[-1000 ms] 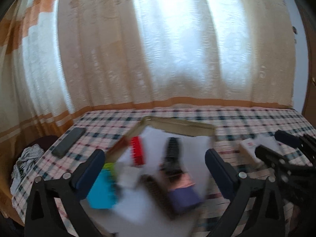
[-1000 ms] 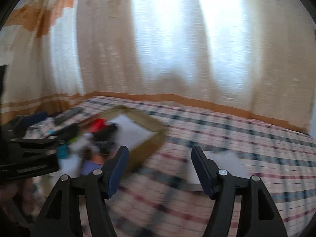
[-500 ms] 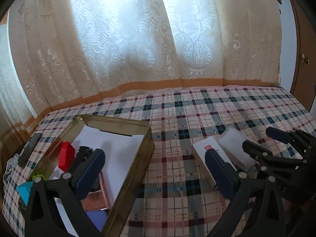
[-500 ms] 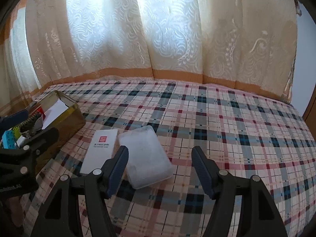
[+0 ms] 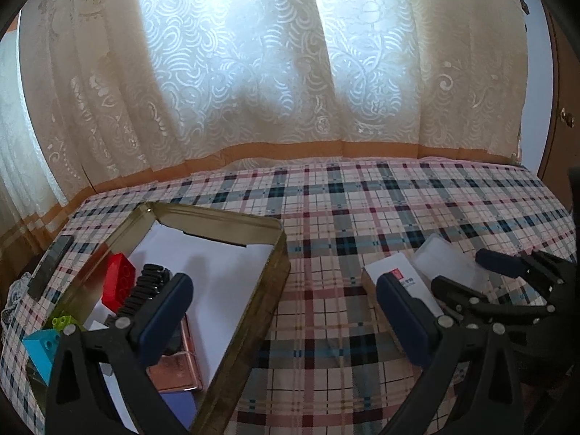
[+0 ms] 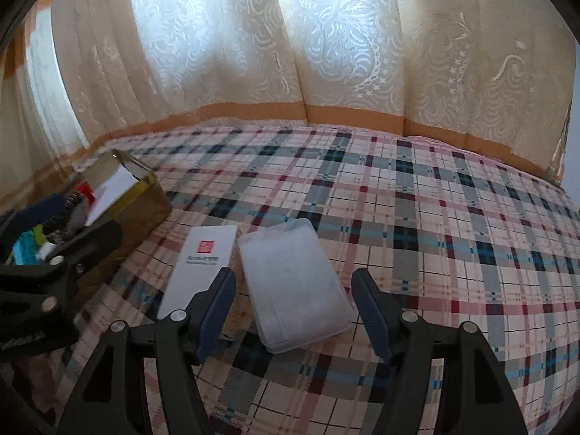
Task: Organize rigid objects
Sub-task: 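Grasp the clear plastic box with the right tool while the left tool grasps the white printed box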
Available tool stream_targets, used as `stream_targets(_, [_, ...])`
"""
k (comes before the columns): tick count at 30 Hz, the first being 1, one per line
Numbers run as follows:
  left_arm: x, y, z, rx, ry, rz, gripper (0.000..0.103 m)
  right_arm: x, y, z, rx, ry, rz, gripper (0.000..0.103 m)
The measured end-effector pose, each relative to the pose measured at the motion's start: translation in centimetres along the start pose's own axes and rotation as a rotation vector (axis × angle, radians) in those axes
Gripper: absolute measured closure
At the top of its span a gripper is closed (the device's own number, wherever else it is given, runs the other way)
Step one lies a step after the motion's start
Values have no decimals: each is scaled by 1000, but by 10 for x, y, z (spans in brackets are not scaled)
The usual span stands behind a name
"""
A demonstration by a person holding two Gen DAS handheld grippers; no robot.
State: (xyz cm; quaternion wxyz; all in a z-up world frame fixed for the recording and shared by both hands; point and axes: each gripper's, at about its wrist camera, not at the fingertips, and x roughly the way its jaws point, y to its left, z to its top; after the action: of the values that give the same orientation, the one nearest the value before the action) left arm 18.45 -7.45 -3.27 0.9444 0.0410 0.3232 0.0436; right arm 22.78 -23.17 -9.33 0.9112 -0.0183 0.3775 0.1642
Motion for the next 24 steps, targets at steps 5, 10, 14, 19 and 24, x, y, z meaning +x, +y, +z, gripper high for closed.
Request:
stream_targets(5, [1,-5,0,16,1,-3,0,12,2,2,-10,43,-3,35])
stream_targets(10, [4,-10,0,26,12,5,1,21,-2,2,4,83,10,47])
stream_targets(14, [1,-17,0,44,8,4,1,17,1,-1,-14,77,-53,47])
stream_targets(19, [0,-36,-1,81,9,-9,0,5,-22,-7,62,58,-144,47])
stream_targets(24, [10,-51,-3,96,41,-27,1,-7,-45,-17,145,53,-169,47])
